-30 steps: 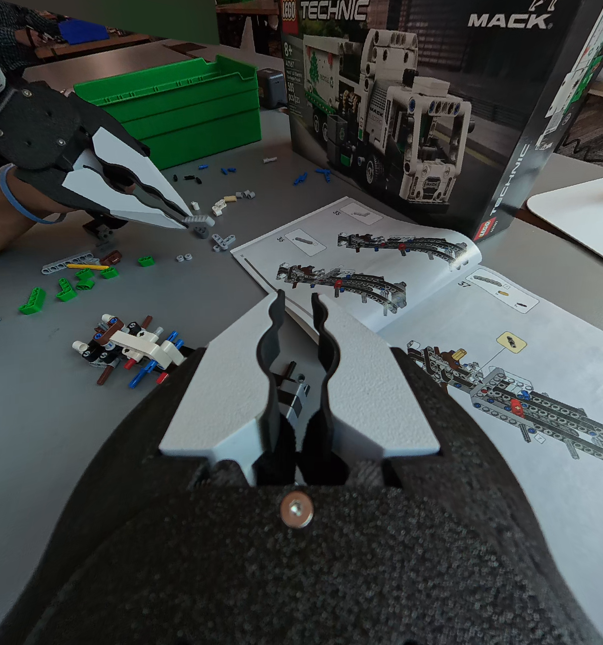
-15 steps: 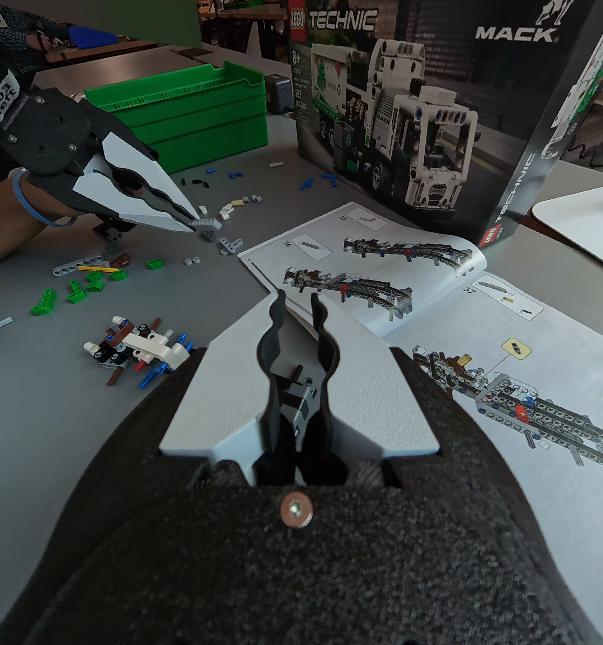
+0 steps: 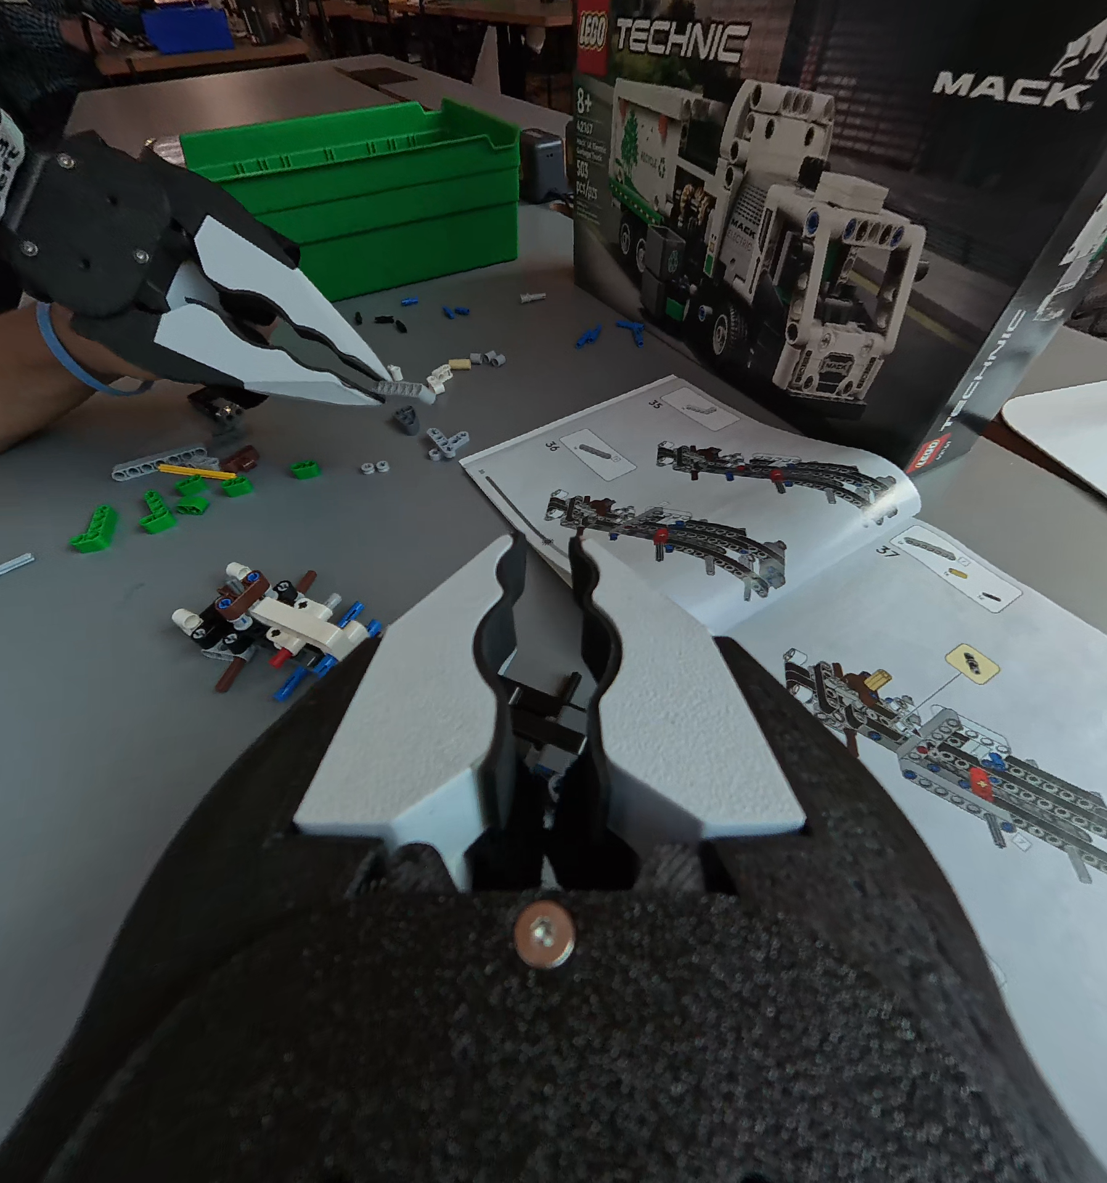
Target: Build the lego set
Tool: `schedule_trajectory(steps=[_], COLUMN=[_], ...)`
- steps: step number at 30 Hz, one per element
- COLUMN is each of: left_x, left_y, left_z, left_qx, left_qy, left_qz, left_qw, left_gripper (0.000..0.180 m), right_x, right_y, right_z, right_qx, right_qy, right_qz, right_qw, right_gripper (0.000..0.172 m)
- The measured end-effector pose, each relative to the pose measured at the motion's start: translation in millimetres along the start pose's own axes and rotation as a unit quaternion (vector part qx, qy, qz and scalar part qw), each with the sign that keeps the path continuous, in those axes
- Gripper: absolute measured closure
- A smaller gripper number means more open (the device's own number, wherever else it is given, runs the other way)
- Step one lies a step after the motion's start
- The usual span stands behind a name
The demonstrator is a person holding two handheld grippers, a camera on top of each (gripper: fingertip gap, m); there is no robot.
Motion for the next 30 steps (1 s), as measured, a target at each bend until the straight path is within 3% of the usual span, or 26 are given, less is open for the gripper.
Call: schedule_trajectory(steps=[4, 8, 11, 15, 20, 24, 30], left_x=[-1, -1, 4, 10, 12, 11, 17], left_y=[-1, -9, -22, -41, -55, -48, -57], left_z=[5, 13, 22, 28, 25, 16, 21], left_qx=[-0.041, -0.108, -0.131, -0.112, -0.052, -0.028, -0.022], left_qy=[-0.025, -0.076, -0.102, -0.134, -0.150, -0.155, -0.140], left_qz=[-0.002, 0.014, 0.050, 0.100, 0.124, 0.117, 0.142], left_qw=[0.999, 0.991, 0.985, 0.980, 0.979, 0.981, 0.980], left_gripper=[0.175, 0.175, 0.175, 0.175, 0.175, 0.174, 0.174], right_x=[-4, -7, -11, -34, -54, -60, -70], right_y=[-5, -15, -30, -47, -71, -68, -68], right_z=[-11, -30, -41, -42, -30, -23, -36], right_qx=[0.000, -0.026, -0.035, -0.067, -0.076, -0.081, -0.114], right_qy=[-0.031, -0.112, -0.159, -0.209, -0.218, -0.190, -0.224], right_qz=[0.010, 0.032, 0.089, 0.090, 0.088, 0.094, 0.112], right_qw=[0.999, 0.993, 0.983, 0.971, 0.969, 0.974, 0.961], right_gripper=[0.159, 0.152, 0.152, 0.147, 0.147, 0.145, 0.144])
Point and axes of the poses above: each gripper's, where its closed fingertips meet, x back along the fingers, y out of its underside, z = x × y across the jaws, the point moved 6 cm from there along x, back along the fingers, and after that the axes turned 15 degrees about x, right-handed, at the moved point
